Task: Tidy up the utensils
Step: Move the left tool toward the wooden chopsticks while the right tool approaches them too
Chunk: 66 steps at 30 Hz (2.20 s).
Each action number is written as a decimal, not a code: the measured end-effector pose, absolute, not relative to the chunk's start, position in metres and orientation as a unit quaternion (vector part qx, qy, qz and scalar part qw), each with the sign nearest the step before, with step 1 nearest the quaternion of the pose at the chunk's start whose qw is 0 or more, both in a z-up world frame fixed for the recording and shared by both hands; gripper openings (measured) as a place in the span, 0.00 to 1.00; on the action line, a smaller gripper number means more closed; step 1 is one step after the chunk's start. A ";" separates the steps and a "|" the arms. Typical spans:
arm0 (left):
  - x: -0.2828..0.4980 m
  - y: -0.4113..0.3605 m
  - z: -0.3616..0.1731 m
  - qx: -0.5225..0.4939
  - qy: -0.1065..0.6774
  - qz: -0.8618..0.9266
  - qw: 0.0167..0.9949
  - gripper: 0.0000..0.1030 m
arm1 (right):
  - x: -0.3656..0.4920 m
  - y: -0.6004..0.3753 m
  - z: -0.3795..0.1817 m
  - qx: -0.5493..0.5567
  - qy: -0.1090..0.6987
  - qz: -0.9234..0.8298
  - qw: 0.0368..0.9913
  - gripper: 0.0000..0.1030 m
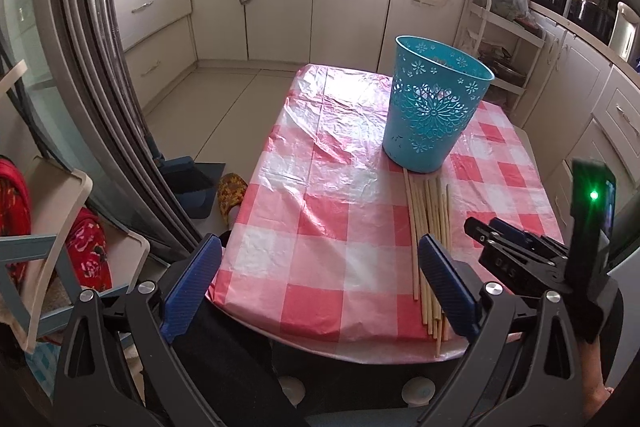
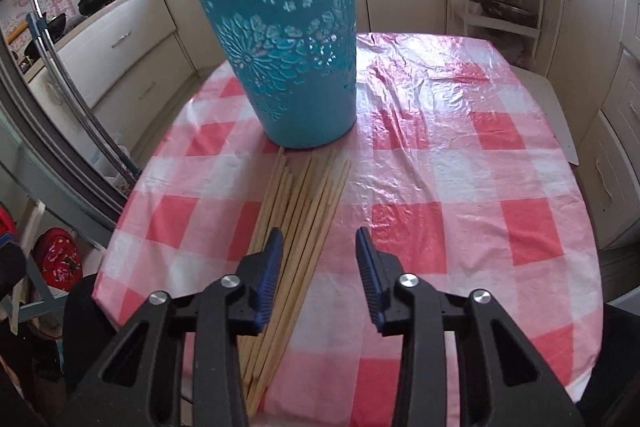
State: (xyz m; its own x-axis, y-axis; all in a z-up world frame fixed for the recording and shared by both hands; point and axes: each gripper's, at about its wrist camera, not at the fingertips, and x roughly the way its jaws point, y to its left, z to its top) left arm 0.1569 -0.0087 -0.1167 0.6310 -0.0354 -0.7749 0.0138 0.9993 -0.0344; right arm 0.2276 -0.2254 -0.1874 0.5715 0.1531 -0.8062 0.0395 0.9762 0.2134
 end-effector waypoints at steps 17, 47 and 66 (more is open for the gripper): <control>0.246 -0.049 -0.182 0.013 0.489 -0.039 0.871 0.92 | 0.280 -0.232 -0.217 0.102 0.461 0.113 0.874 0.13; 0.305 -0.097 -0.232 0.030 0.520 -0.043 0.853 0.87 | 0.281 -0.255 -0.221 0.103 0.471 0.101 0.870 0.14; 0.311 -0.099 -0.237 0.039 0.527 -0.047 0.848 0.85 | 0.280 -0.249 -0.223 0.080 0.469 0.097 0.874 0.12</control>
